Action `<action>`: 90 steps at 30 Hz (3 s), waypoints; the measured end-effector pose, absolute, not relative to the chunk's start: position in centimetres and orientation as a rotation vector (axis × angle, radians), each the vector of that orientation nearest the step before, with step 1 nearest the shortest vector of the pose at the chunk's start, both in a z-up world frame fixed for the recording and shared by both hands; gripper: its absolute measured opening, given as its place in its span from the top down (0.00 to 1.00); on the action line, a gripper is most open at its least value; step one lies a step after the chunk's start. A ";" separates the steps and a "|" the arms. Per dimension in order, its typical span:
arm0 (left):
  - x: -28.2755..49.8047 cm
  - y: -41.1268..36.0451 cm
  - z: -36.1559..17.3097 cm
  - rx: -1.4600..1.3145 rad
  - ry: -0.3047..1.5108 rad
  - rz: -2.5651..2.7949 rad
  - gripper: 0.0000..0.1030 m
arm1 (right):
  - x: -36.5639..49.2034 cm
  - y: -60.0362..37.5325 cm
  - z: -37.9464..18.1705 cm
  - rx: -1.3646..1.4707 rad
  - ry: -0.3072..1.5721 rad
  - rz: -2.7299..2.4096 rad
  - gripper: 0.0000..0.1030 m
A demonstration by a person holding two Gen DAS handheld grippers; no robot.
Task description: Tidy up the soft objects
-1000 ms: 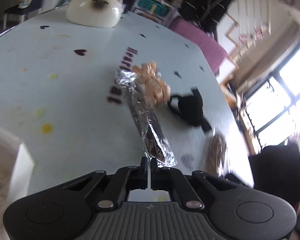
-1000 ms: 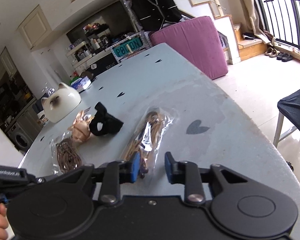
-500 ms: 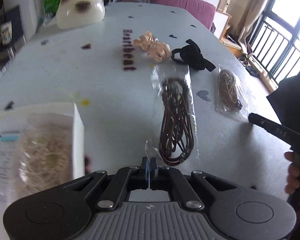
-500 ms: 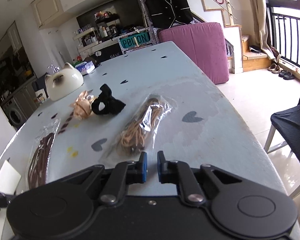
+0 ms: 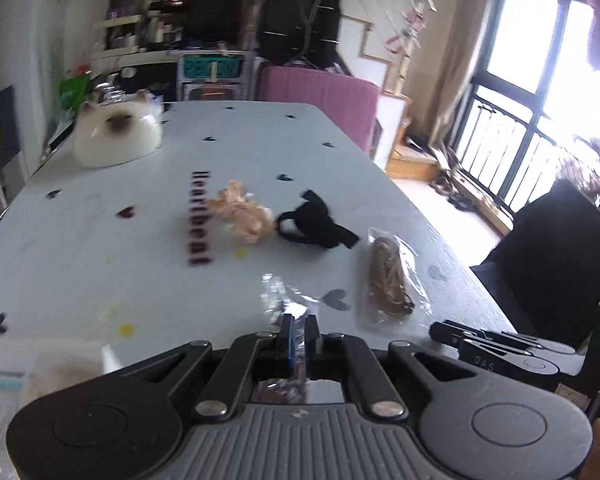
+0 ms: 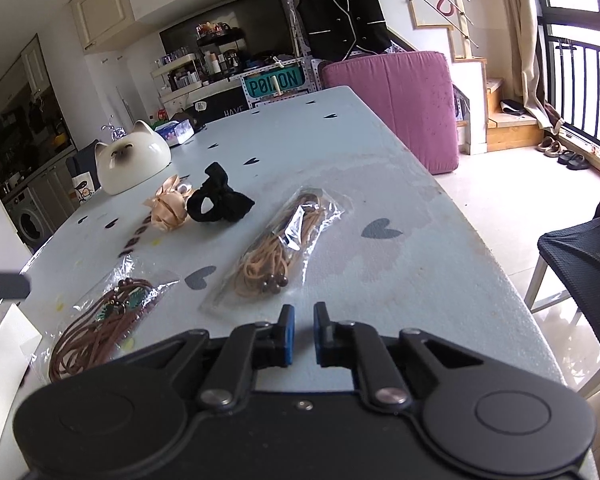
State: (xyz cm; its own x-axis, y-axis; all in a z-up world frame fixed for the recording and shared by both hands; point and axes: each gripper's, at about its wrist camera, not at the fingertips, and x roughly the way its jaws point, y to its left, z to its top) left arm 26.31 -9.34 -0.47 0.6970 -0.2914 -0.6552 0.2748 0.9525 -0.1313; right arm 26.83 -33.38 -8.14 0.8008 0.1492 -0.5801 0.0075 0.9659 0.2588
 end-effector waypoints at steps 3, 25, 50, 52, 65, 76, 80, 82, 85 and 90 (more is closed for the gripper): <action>27.3 -10.6 -1.9 0.017 0.744 -0.310 0.96 | 26.9 -33.4 -8.2 0.253 0.639 0.079 0.90; 28.2 -9.6 -7.1 0.058 0.745 -0.334 0.99 | 26.8 -33.1 -8.1 0.225 0.639 0.084 0.90; 27.7 -7.9 -7.5 0.029 0.675 -0.294 0.99 | 29.2 -34.0 -4.9 0.316 0.536 0.070 0.90; 27.8 -7.8 -7.5 0.012 0.680 -0.299 0.99 | 30.8 -33.3 -4.8 0.298 0.554 0.077 0.90; 27.7 -7.4 -7.3 -0.041 0.672 -0.348 0.79 | 33.6 -30.5 -7.9 0.135 0.648 0.038 0.87; 27.8 -7.1 -7.2 -0.083 0.673 -0.374 0.48 | 34.1 -29.8 -6.7 0.173 0.680 -0.020 0.50; 27.3 -7.7 -6.9 -0.022 0.644 -0.364 0.36 | 34.7 -29.2 -6.3 0.127 0.655 -0.076 0.42; 27.2 -7.7 -6.8 -0.016 0.629 -0.359 0.34 | 35.2 -29.1 -6.7 0.135 0.678 -0.083 0.36; 26.9 -7.4 -6.6 -0.024 0.590 -0.339 0.25 | 35.9 -28.6 -7.5 0.126 0.705 -0.103 0.29; 27.0 -7.3 -6.5 -0.019 0.571 -0.303 0.13 | 35.7 -27.3 -7.9 0.033 0.698 -0.101 0.31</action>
